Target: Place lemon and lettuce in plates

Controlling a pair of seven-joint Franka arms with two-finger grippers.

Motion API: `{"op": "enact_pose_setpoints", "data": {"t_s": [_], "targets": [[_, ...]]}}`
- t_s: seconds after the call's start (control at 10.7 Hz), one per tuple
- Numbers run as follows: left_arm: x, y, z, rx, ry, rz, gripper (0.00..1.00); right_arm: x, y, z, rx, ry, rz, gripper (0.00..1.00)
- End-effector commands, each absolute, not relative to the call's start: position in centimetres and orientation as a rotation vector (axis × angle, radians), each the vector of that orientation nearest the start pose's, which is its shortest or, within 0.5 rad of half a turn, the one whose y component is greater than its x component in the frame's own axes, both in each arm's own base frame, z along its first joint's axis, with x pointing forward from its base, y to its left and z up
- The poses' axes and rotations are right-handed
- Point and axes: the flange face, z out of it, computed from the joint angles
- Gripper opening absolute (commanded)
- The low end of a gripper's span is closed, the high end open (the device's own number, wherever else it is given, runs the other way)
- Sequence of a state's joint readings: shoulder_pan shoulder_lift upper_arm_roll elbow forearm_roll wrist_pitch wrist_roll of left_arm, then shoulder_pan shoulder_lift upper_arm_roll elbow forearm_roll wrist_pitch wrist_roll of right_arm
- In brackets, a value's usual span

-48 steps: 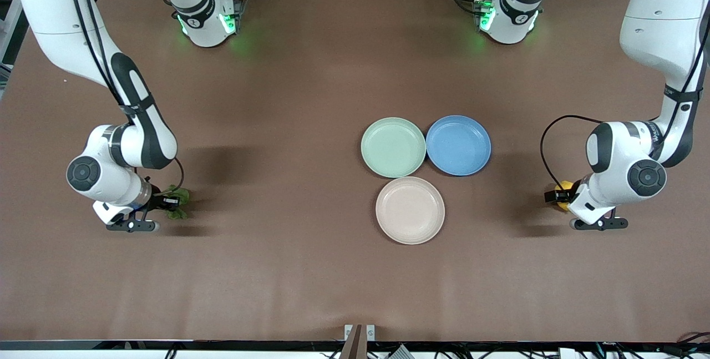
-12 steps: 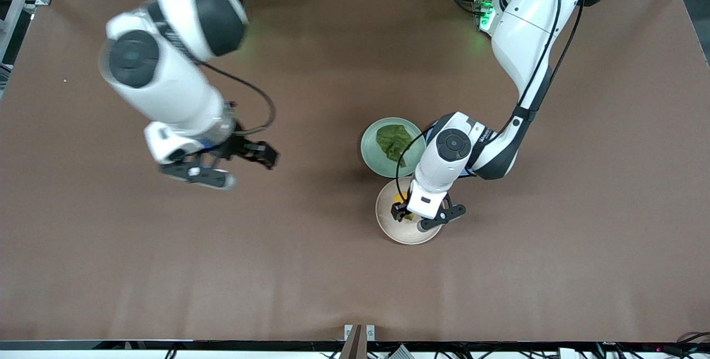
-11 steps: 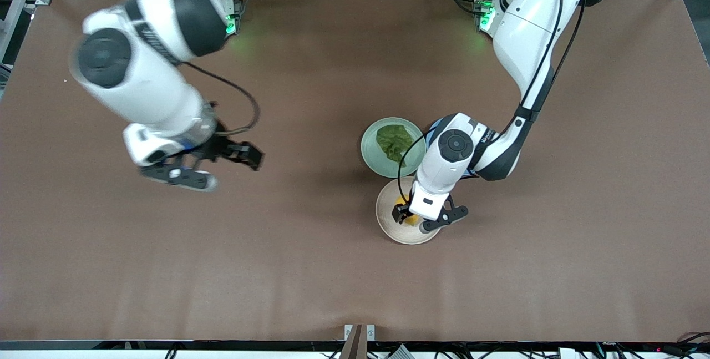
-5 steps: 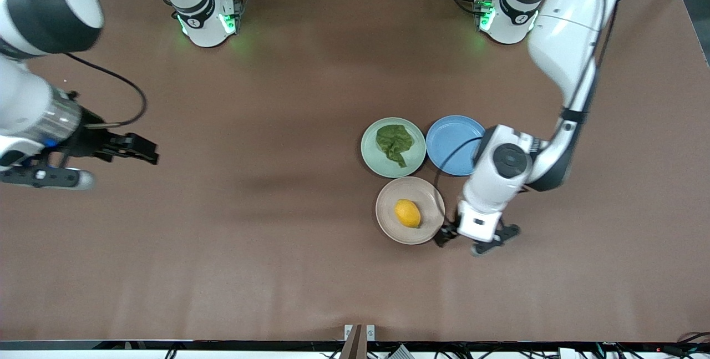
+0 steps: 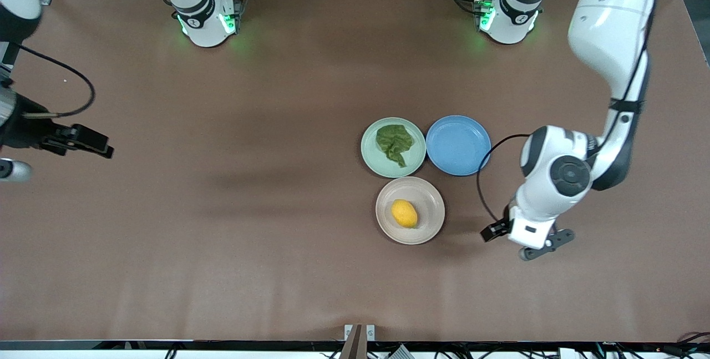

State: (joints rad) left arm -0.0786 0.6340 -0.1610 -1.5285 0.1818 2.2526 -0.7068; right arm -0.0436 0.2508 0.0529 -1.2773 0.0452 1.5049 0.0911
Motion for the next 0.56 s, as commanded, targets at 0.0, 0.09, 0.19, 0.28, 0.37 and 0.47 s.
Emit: {"op": "enact_pose_setpoints", "data": {"t_s": [0.0, 0.09, 0.19, 0.28, 0.37, 0.47], "targets": [[66.8, -10.1, 32.3, -3.046, -0.544, -0.106, 1.00, 60.9, -2.6, 61.8, -3.079, 0.077, 0.054, 1.00], [64.1, -8.5, 32.5, -3.054, -0.462, -0.048, 1.00, 60.7, -3.4, 61.8, -3.080, 0.037, 0.061, 1.00], [61.8, -7.0, 33.5, -3.085, -0.372, -0.012, 1.00, 60.2, -4.6, 62.0, -3.079, 0.026, 0.083, 1.00], [59.4, -6.0, 35.1, -3.114, -0.316, -0.004, 1.00, 59.8, -5.2, 62.5, -3.079, 0.040, 0.073, 1.00], [57.2, -5.3, 36.5, -3.128, -0.288, -0.009, 1.00, 59.2, -5.2, 62.6, -3.079, 0.044, 0.078, 1.00], [55.2, -4.1, 37.5, -3.132, -0.269, -0.013, 1.00, 58.2, -4.9, 62.8, -3.082, 0.042, 0.081, 1.00]]}}
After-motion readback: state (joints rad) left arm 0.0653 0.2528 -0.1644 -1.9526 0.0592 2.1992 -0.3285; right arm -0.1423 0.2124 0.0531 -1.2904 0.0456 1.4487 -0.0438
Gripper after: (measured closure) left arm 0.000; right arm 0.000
